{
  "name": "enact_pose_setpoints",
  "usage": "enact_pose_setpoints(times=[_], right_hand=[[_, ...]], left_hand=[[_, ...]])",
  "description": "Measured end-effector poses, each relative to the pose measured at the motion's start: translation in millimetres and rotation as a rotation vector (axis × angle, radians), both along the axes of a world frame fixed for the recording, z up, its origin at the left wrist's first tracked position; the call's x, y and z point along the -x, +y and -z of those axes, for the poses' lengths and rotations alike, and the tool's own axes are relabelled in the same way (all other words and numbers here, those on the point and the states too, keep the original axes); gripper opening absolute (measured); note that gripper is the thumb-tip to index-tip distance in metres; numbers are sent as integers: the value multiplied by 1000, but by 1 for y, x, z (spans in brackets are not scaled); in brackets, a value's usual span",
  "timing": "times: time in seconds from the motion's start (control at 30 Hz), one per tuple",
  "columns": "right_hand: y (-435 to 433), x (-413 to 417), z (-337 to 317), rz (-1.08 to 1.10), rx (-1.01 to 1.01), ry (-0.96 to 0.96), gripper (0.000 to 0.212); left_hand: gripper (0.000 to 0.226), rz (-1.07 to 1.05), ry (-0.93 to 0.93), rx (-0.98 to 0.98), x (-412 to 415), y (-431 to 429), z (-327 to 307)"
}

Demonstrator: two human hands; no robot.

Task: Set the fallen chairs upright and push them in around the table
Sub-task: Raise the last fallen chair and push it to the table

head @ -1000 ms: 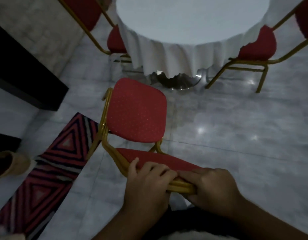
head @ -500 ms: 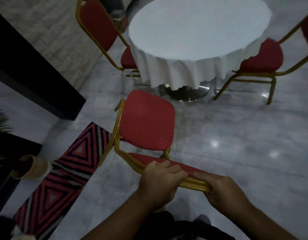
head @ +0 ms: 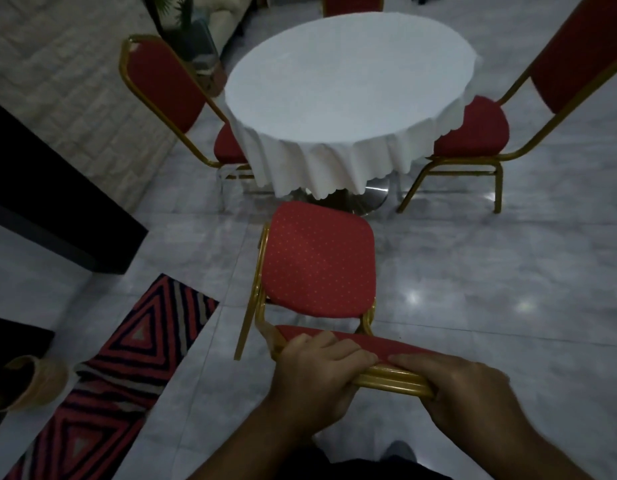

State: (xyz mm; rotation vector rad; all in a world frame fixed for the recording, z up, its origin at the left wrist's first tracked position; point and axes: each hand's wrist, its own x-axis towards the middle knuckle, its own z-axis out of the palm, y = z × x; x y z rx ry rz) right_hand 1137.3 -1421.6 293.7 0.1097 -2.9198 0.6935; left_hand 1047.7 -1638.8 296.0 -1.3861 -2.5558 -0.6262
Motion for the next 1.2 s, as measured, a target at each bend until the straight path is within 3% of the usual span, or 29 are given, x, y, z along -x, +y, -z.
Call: enact_pose_setpoints(times=[0.17, 0.33, 0.43, 0.57, 0.8, 0.97, 1.07, 1.13, 1.2], right_hand=[[-27, 16, -22, 28, 13, 86, 61], [-41, 48, -25, -40, 49, -62, 39], [-39, 71, -22, -3, 117, -121, 38], [-52, 104, -15, 9, 31, -48, 37], [-92, 111, -5, 78, -28, -89, 34], [-100, 109, 1, 132, -78, -120, 45], [-104, 105, 2, 142, -76, -155, 47], [-108, 99, 2, 149, -64, -145, 43], [-111, 95, 4, 166, -55, -131, 41]], left_hand=[[17, -19, -64, -39, 23, -26, 2], [21, -53, -145, -37, 56, -64, 9], [18, -129, -201, -31, 82, -81, 19], [18, -198, -270, -10, 105, -90, 35], [29, -224, -400, 11, 120, -120, 50], [26, -303, -410, 106, 119, -119, 44], [47, -334, -481, 184, 102, -113, 34], [55, -317, -532, 168, 89, -107, 28], [44, -334, -519, 90, 82, -101, 27]])
